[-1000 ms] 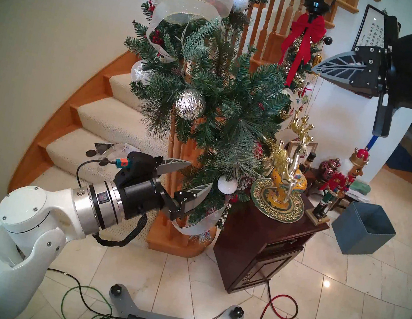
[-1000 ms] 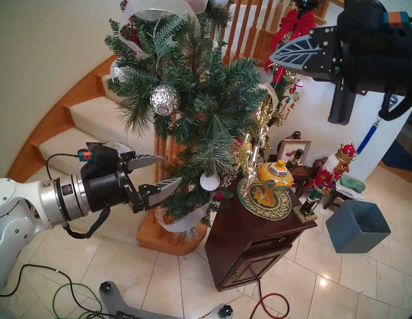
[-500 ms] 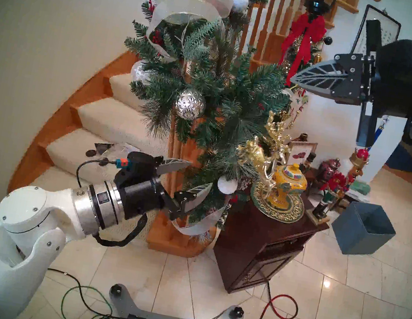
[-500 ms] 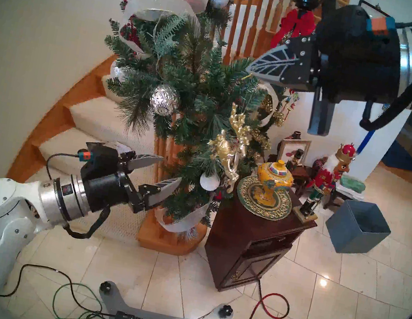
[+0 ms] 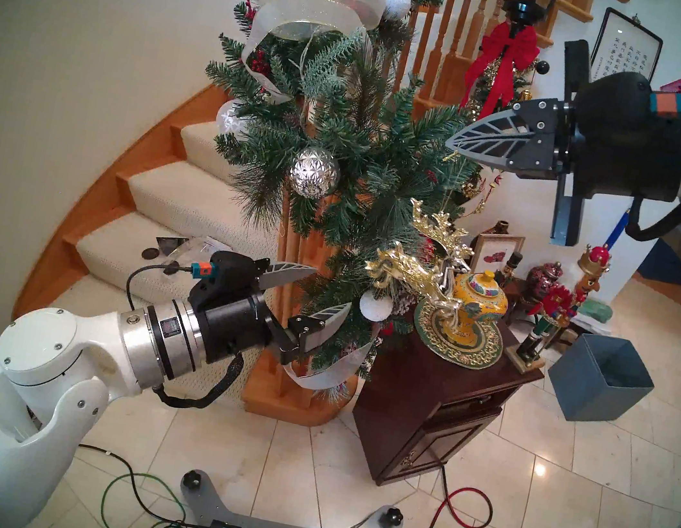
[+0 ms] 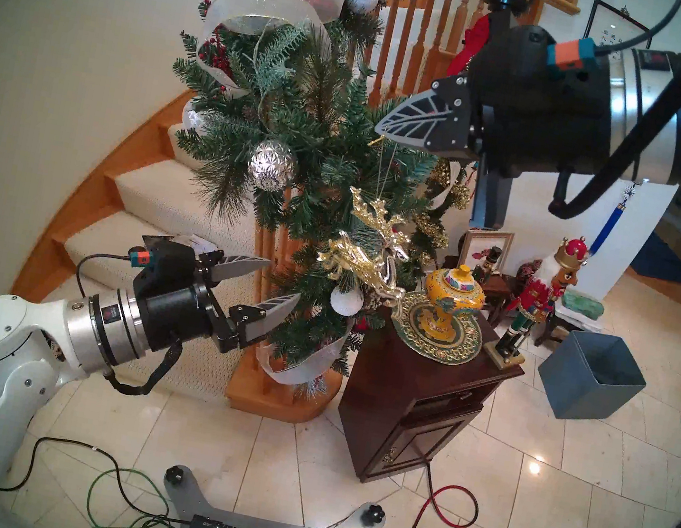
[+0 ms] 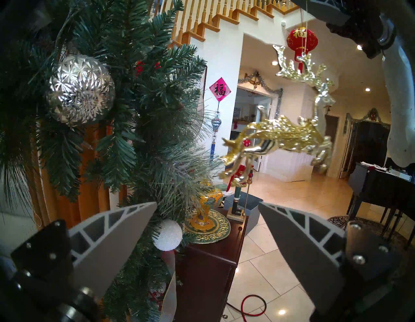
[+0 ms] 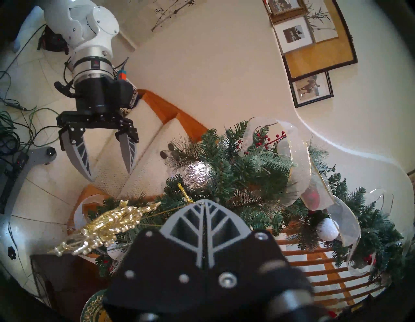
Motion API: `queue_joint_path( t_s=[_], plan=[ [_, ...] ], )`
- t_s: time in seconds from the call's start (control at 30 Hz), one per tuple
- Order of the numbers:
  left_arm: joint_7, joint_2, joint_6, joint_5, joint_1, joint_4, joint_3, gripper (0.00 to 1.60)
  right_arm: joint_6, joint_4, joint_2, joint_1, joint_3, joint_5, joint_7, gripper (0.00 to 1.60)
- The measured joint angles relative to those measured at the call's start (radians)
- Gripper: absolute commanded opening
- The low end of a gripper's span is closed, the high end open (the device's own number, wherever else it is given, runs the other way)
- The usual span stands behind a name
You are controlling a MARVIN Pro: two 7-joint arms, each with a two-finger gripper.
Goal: Hang the ornament onto the Christmas-tree-style decoration
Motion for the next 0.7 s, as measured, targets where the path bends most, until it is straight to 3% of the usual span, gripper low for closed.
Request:
queue_joint_path(
  t_s=[0.37,0.7],
  plan=[
    [0.0,0.0,0.0,0.0,0.0,0.0,0.0,1.6,0.023,0.028,-0.051,0.112,-0.15,-0.087,-0.005,0.0],
    [0.0,0.0,0.0,0.0,0.0,0.0,0.0,1.6,0.039,0.06,-0.08,0.162,-0.222,-0.164,-0.011,0.0]
  ],
)
